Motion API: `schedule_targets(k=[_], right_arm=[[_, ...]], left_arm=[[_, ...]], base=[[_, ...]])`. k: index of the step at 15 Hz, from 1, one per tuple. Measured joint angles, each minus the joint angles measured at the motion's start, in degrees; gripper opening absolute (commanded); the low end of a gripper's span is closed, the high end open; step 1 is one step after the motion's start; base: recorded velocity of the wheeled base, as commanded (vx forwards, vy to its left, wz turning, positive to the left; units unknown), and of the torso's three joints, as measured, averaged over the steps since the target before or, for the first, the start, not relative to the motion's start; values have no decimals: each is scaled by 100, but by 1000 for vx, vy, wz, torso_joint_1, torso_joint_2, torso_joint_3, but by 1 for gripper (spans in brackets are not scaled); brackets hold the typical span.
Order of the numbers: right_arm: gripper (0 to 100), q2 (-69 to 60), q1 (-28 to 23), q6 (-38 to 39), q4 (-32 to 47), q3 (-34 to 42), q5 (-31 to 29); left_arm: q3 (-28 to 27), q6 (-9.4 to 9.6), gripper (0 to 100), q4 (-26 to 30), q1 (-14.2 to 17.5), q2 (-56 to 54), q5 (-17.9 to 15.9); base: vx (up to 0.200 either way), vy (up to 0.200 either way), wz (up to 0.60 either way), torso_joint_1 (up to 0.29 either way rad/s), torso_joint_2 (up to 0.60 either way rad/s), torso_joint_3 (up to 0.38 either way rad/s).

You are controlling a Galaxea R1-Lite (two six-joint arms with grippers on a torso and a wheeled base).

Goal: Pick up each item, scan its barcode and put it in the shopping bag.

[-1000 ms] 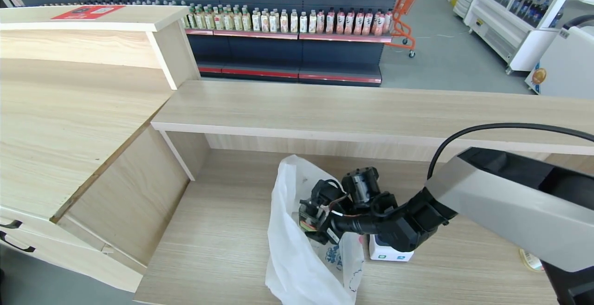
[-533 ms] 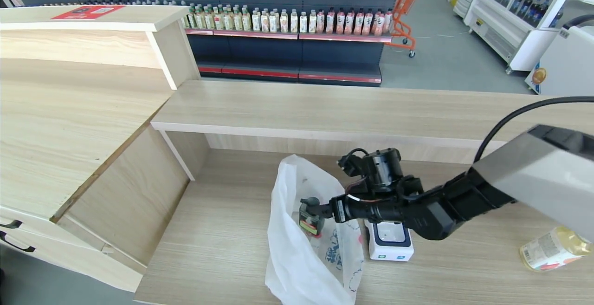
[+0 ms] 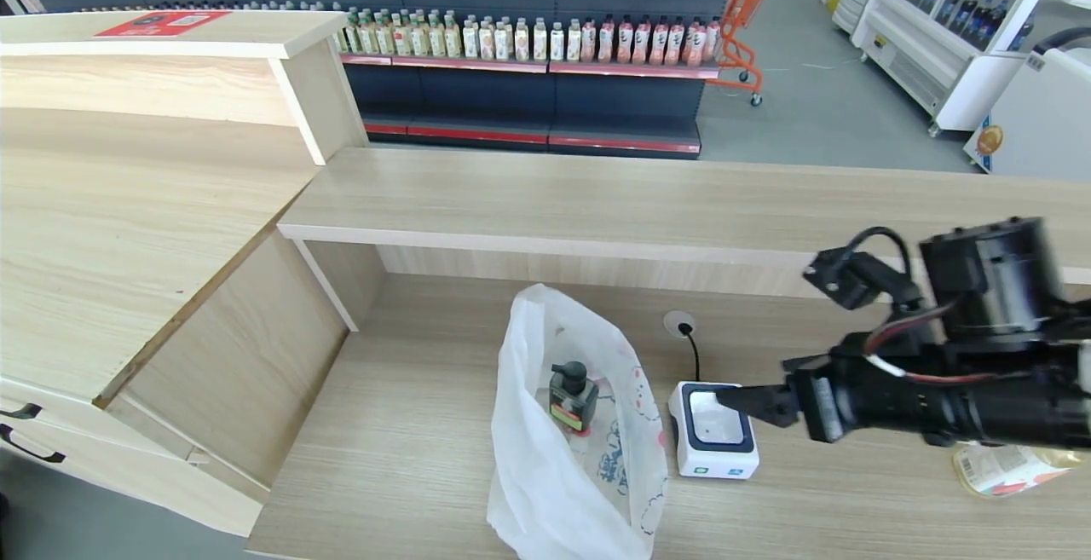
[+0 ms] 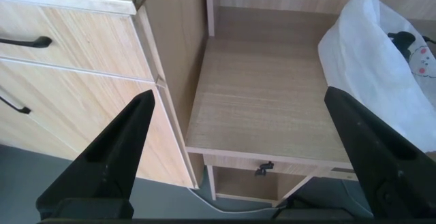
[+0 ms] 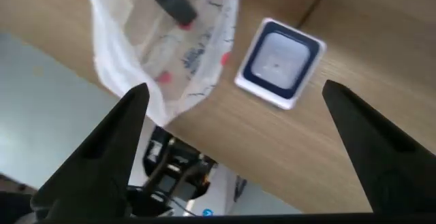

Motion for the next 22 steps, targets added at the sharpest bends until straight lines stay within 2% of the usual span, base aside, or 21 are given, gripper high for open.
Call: schedule_targets(k=[2, 3, 5, 7, 12, 19, 22], right_arm=[[100, -752, -833, -702, 380, 362, -666], [100, -1018, -1215, -859, 478, 519, -817], [100, -1392, -1866, -979, 563, 780, -926], [100, -1566, -2232, -941, 579, 973, -936], [100, -1704, -2423, -323, 591, 1108, -942], [100, -1836, -2615, -268, 863, 1204, -923], [100, -2024, -2589, -172, 1213, 1226, -551]], left_arm=[[0, 2, 100, 0, 0, 0, 0], [0, 2, 100, 0, 5, 0, 0], [0, 0, 100, 0, 2, 0, 0], [0, -32, 100, 0, 2, 0, 0], [0, -38, 100, 0, 5, 0, 0], [0, -40, 100, 0, 5, 0, 15], [0, -111, 100, 0, 0, 0, 17]], base=[[0, 0, 0, 0, 0, 0], [0, 0, 0, 0, 0, 0], [0, 0, 0, 0, 0, 0], [0, 0, 0, 0, 0, 0], [0, -160, 0, 1, 2, 2], [0, -200, 0, 2, 2, 4], [0, -200, 0, 5, 4, 2]])
